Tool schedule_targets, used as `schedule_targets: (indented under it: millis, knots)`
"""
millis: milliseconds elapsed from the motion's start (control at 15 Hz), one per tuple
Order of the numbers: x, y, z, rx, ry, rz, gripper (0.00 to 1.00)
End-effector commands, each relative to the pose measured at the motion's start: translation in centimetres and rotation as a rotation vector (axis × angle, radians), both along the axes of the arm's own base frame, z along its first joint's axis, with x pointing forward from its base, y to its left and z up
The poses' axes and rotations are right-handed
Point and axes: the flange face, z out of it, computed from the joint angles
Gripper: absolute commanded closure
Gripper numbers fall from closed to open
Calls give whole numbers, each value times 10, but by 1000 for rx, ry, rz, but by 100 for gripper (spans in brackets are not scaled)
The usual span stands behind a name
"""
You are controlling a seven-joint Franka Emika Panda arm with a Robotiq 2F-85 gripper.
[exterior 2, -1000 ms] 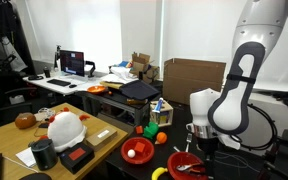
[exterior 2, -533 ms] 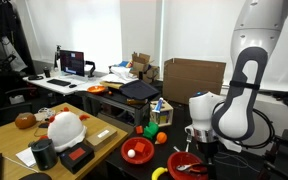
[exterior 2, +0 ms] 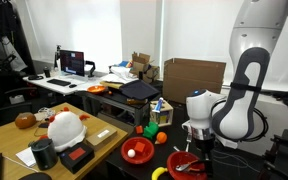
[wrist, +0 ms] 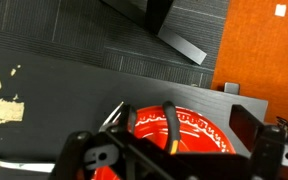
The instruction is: Remove the pliers from the red bowl
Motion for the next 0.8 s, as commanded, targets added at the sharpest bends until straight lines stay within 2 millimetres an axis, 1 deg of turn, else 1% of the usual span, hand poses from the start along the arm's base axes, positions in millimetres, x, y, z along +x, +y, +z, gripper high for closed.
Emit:
schedule_targets:
  millis: [0, 133, 600, 733]
  knots:
    - [6, -2, 12, -23, -32, 2, 0]
    - [10, -5, 11, -24, -30, 8, 0]
    - [23, -27, 4, -61, -41, 45, 0]
    - [24, -27, 1, -57, -35, 41, 0]
